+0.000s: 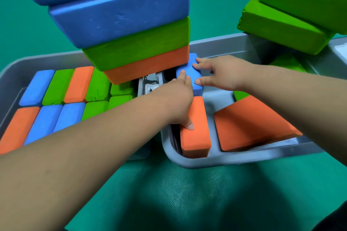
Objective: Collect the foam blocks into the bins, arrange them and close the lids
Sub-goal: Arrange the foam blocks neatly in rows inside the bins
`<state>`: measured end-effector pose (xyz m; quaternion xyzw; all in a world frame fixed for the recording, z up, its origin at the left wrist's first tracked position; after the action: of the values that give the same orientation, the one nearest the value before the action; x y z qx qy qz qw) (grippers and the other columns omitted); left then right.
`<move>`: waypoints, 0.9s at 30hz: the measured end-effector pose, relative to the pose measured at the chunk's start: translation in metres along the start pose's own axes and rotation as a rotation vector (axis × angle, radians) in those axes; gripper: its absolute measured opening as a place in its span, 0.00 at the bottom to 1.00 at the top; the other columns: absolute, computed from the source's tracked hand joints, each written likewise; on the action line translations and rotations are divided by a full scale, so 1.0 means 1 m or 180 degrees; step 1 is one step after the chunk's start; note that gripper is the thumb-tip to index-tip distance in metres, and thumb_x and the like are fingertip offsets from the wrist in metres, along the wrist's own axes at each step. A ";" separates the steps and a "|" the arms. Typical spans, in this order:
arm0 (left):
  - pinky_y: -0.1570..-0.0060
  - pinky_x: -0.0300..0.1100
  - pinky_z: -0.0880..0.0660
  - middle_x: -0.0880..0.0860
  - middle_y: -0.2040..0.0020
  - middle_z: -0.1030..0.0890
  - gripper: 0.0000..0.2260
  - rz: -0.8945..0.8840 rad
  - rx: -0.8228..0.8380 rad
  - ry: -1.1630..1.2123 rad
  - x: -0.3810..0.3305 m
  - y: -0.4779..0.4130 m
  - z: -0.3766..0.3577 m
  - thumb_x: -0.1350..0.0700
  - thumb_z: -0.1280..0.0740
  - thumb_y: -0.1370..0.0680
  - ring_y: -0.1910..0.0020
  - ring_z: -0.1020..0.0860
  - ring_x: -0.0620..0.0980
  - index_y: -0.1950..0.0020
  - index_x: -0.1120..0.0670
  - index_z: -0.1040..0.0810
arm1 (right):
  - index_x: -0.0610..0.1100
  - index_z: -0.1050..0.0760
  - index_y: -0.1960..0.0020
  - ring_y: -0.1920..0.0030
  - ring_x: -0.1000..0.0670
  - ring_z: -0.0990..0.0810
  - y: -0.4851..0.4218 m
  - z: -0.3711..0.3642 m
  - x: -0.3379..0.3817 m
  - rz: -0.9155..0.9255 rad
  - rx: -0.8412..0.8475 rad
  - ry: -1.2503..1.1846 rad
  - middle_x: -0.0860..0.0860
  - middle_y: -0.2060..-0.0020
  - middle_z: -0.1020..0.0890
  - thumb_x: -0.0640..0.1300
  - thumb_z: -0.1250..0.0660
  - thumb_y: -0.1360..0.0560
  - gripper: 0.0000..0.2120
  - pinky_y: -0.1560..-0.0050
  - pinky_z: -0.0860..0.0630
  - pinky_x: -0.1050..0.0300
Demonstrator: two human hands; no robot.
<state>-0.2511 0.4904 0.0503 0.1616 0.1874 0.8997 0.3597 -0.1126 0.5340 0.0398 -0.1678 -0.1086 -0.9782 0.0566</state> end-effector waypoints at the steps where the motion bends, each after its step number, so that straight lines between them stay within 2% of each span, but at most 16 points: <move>1: 0.24 0.52 0.35 0.66 0.16 0.58 0.65 0.0015 0.0034 -0.0005 0.001 -0.003 -0.001 0.33 0.21 0.33 0.19 0.41 0.62 0.17 0.64 0.58 | 0.58 0.35 0.20 0.26 0.52 0.29 -0.001 0.000 0.001 0.0006 0.0022 0.0055 0.64 0.20 0.42 0.65 0.33 0.22 0.33 0.27 0.37 0.57; 4: 0.21 0.54 0.39 0.65 0.16 0.57 0.65 -0.0010 0.0105 -0.0051 0.004 -0.010 -0.004 0.32 0.22 0.34 0.17 0.47 0.63 0.17 0.64 0.58 | 0.57 0.37 0.19 0.26 0.51 0.29 -0.004 -0.003 0.001 0.0001 0.0077 0.0153 0.64 0.20 0.44 0.65 0.35 0.21 0.33 0.28 0.37 0.56; 7: 0.23 0.53 0.39 0.63 0.16 0.56 0.65 -0.0061 0.0179 -0.0070 0.010 -0.012 -0.008 0.31 0.23 0.34 0.17 0.46 0.60 0.16 0.62 0.57 | 0.56 0.38 0.19 0.22 0.50 0.35 -0.006 -0.009 0.002 0.0001 0.0136 0.0204 0.63 0.19 0.45 0.64 0.35 0.20 0.33 0.25 0.38 0.53; 9: 0.23 0.56 0.36 0.62 0.15 0.56 0.64 -0.0056 0.0290 -0.0165 0.012 -0.016 -0.012 0.29 0.25 0.33 0.17 0.45 0.60 0.16 0.61 0.57 | 0.56 0.39 0.18 0.21 0.47 0.35 -0.008 -0.015 0.004 0.0013 0.0178 0.0314 0.62 0.19 0.46 0.64 0.36 0.19 0.33 0.24 0.38 0.51; 13: 0.27 0.59 0.31 0.61 0.15 0.52 0.60 -0.0130 0.0510 -0.0497 0.008 -0.017 -0.008 0.25 0.29 0.32 0.18 0.40 0.59 0.16 0.60 0.51 | 0.55 0.41 0.17 0.22 0.44 0.35 -0.008 -0.022 0.014 -0.0001 0.0271 0.0516 0.59 0.18 0.47 0.63 0.38 0.18 0.32 0.25 0.37 0.49; 17: 0.25 0.60 0.34 0.62 0.15 0.54 0.59 -0.0028 0.0637 -0.0557 0.003 -0.011 -0.006 0.27 0.29 0.30 0.17 0.44 0.61 0.16 0.61 0.54 | 0.54 0.41 0.17 0.21 0.45 0.36 -0.002 -0.017 0.017 0.0028 0.0264 0.0589 0.57 0.17 0.46 0.62 0.38 0.18 0.32 0.26 0.37 0.51; 22: 0.23 0.59 0.37 0.62 0.17 0.44 0.56 0.0080 0.0566 -0.0723 -0.001 -0.008 0.000 0.26 0.28 0.32 0.18 0.46 0.63 0.17 0.59 0.44 | 0.52 0.38 0.18 0.21 0.47 0.35 0.009 -0.013 0.022 0.0205 0.0240 0.0654 0.56 0.18 0.43 0.63 0.36 0.20 0.34 0.25 0.38 0.53; 27: 0.24 0.57 0.35 0.62 0.17 0.42 0.52 0.0051 0.0623 -0.0661 0.003 -0.007 -0.002 0.28 0.28 0.30 0.20 0.37 0.61 0.17 0.57 0.41 | 0.53 0.42 0.17 0.21 0.47 0.37 0.011 -0.023 0.026 0.0079 0.0434 0.0537 0.59 0.17 0.48 0.61 0.35 0.19 0.35 0.25 0.39 0.53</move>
<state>-0.2502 0.4966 0.0454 0.2896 0.2348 0.8584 0.3524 -0.1426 0.5164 0.0292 -0.0820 -0.1677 -0.9784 0.0890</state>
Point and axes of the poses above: each hand's wrist, its own y-axis away from the middle knuckle, its own z-axis out of the back of the hand, x = y × z, the point moved 8 cm from there along -y, towards the middle knuckle
